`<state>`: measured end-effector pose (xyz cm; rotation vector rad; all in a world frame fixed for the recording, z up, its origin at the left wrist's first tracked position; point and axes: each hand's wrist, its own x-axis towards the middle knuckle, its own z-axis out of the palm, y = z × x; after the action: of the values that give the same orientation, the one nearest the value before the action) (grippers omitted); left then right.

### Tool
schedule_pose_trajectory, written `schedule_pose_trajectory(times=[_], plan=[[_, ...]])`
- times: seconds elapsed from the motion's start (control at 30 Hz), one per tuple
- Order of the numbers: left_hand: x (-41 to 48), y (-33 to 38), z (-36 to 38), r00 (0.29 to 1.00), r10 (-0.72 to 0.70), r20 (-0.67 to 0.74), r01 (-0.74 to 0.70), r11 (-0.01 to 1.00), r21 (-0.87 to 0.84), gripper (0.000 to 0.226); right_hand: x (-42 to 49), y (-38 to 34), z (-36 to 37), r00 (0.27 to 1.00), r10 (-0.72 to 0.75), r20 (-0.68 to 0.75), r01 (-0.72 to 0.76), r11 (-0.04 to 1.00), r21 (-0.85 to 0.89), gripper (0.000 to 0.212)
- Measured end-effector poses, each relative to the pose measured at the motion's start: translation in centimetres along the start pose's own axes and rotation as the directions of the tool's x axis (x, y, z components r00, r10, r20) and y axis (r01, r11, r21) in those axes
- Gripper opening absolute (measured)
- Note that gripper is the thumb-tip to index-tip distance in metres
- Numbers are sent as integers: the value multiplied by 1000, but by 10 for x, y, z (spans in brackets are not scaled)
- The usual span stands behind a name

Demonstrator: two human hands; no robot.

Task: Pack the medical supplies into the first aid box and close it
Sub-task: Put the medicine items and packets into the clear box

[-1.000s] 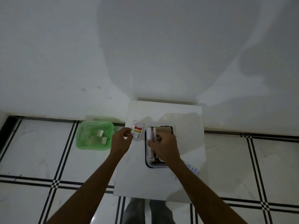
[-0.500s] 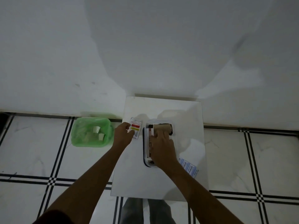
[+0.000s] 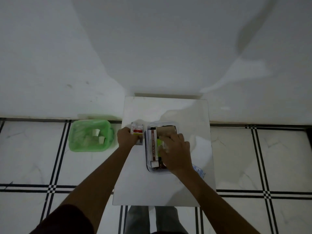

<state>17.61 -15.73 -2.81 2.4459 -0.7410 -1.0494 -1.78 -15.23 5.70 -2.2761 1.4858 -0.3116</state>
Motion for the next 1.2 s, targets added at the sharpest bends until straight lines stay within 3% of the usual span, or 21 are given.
schedule_pose_trajectory(times=[0.07,0.17,0.23,0.3,0.37,0.43,0.53,0.6,0.7,0.8,0.87,1.0,1.2], plan=[[-13,8,-9,1000,0,-8,0,997,-82,17,-3,13,-14,994,102,-47,-96,990,106,26],[-25,8,-25,999,-20,-30,14,979,-201,7,-10,49,-26,953,303,20,-302,939,163,29],[-36,5,-37,998,-24,-58,7,962,-272,6,-19,78,-22,903,391,175,-409,909,80,38],[-52,4,-50,995,14,-102,-46,946,-321,6,-31,101,-12,843,397,363,-409,911,-47,51],[-72,5,-62,980,130,-151,-167,949,-267,13,-42,114,-1,790,361,496,-323,932,-164,65],[-95,11,-70,939,316,-136,-333,935,-122,15,-53,119,9,780,334,529,-241,941,-239,71],[-117,24,-67,814,581,30,-581,814,-8,13,-59,125,17,822,304,481,-212,948,-236,73],[-122,32,-55,714,674,188,-692,721,44,20,-59,129,17,813,297,502,-235,954,-184,66],[-121,42,-30,676,642,362,-726,665,175,26,-58,134,17,782,293,550,-243,956,-163,40],[-123,51,-12,676,575,461,-730,608,312,26,-59,138,17,802,296,519,-254,955,-154,30],[-123,52,-7,676,553,487,-731,589,345,28,-60,143,16,821,258,509,-231,966,-116,26],[-122,50,-7,686,506,522,-725,534,435,29,-57,149,-3,810,223,543,-370,912,178,37],[-126,40,-4,639,543,545,-767,505,396,41,-25,140,-67,881,243,406,-373,885,281,17]])
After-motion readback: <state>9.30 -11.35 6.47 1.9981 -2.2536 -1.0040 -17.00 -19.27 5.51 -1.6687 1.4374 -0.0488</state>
